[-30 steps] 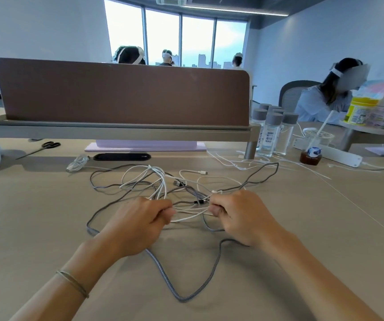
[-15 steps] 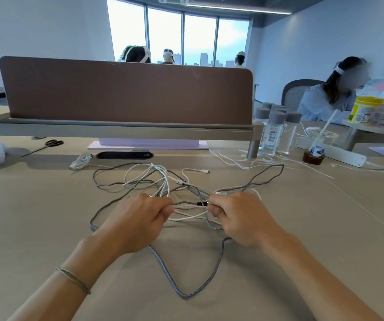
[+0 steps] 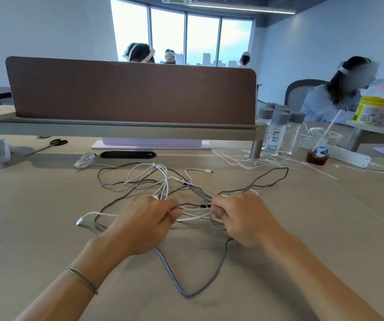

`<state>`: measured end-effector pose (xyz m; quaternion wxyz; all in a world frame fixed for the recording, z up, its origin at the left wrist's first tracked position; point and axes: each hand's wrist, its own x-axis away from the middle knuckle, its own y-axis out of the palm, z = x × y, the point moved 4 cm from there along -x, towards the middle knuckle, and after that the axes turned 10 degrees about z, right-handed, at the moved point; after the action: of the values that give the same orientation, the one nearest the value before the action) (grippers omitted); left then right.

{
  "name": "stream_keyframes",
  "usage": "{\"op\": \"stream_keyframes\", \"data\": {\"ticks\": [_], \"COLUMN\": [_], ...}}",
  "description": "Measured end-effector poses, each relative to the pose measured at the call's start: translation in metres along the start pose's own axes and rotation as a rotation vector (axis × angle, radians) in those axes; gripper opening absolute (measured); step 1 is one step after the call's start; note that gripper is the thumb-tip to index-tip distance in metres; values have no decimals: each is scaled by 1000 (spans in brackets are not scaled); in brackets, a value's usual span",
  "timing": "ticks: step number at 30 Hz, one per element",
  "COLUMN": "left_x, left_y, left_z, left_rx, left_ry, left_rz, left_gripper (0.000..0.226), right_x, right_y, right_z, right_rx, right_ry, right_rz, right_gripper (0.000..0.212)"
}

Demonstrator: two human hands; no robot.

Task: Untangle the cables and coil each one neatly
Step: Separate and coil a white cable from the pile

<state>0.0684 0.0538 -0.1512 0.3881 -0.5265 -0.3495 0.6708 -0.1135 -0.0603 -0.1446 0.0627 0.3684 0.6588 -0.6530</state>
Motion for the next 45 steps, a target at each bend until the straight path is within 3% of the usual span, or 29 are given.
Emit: {"op": "stream_keyframes", "data": {"ticks": [4,10,13,17,23,28,31,37,40,45], "left_x": [3,-2,1,3,-1,5,6,1,3,4], "left_y": [23,8,8,20,1,9,22,-5,-7,11], "left_z": [28,-7,6,32,-11,16,32,-8,-3,35], "left_rx": [-22,-23,-32,-51,-149,-21,-31,-170,-148,-70], "left_ry": [75,-24,16,56,-157,-37,27,-155,-93,22], "left_rz": [-70,-54,-58,-101,-83,-100,-144,-68,-64,-82], "left_gripper": [18,26,25,16,17,25,20,24,24,24], "right_x": [2,-3,-1,3,-2,2,3,-1,0,1], "right_y": [12,-1,-3,11,-2,3,16,-2,-6,5], "right_z": [-30,-5,-4,-29,1,-11,-29,8,12,-27], "right_rx": [14,-8,35,40,40,80,114,79,101,142], "right_ry": [-144,-27,-45,-156,-6,-98,-204,-16,-28,-223], "right_rz": [-39,-29,29,-30,-26,54,-2,2,78,173], "right_gripper": [29,26,26,26,25,22,20,29,29,17]}}
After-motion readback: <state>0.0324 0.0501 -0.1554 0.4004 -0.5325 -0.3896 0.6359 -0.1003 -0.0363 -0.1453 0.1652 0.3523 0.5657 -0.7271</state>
